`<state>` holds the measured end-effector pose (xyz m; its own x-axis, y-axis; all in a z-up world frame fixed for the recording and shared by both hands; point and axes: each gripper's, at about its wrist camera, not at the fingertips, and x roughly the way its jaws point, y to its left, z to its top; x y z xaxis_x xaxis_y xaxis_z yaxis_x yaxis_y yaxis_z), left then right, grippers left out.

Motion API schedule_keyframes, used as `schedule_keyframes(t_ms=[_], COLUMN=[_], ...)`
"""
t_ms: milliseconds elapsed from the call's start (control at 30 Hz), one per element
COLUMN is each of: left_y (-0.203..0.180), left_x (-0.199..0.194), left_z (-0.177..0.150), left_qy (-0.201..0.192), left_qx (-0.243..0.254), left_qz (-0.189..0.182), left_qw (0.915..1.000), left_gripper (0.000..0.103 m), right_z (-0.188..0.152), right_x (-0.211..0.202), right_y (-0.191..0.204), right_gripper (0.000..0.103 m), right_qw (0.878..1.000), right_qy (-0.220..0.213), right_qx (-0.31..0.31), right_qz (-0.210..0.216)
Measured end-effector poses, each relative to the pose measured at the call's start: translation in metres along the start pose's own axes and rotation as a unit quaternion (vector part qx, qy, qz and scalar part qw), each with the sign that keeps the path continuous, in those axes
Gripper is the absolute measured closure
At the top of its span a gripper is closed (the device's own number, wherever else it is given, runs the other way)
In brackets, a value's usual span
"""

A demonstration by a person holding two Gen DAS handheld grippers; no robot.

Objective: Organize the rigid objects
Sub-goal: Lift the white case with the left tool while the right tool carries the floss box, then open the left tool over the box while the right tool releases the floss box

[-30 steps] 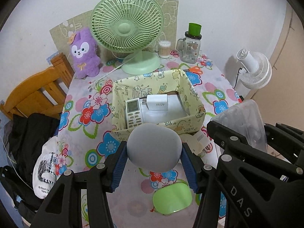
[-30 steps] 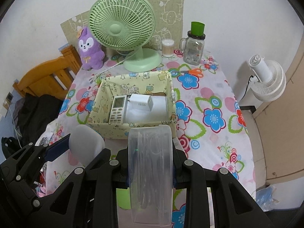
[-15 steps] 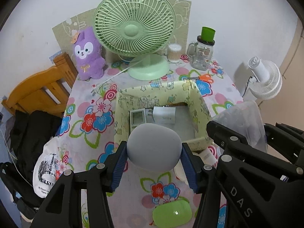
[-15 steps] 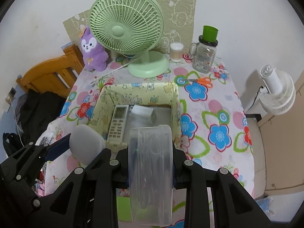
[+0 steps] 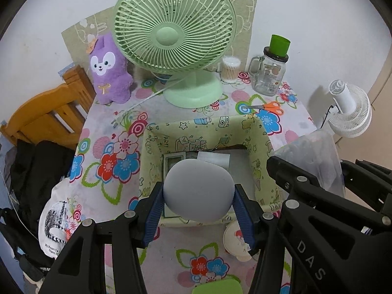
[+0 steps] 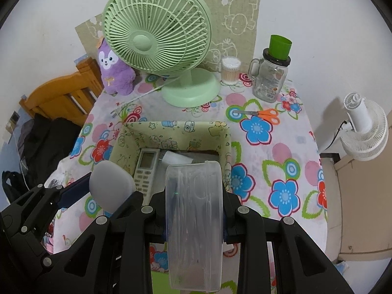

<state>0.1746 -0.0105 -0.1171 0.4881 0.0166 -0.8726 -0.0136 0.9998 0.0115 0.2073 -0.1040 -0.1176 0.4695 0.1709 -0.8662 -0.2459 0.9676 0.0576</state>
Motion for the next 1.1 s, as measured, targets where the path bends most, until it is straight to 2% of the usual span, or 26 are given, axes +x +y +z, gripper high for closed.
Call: schedule_keyframes(t_ms=[1100], left_y=[0.004], left_x=[0.078], left_z=[0.013], left_qy=[0.062], left_qx=[0.005], left_qz=[-0.005], left_qw=[0.998], left_gripper=[0.046], right_z=[0.013], right_x=[0.081], right_y=[-0.011], right_gripper=[0.07], right_qw=[0.998], right_qy=[0.058], right_qx=[0.005], right_qz=[-0.001])
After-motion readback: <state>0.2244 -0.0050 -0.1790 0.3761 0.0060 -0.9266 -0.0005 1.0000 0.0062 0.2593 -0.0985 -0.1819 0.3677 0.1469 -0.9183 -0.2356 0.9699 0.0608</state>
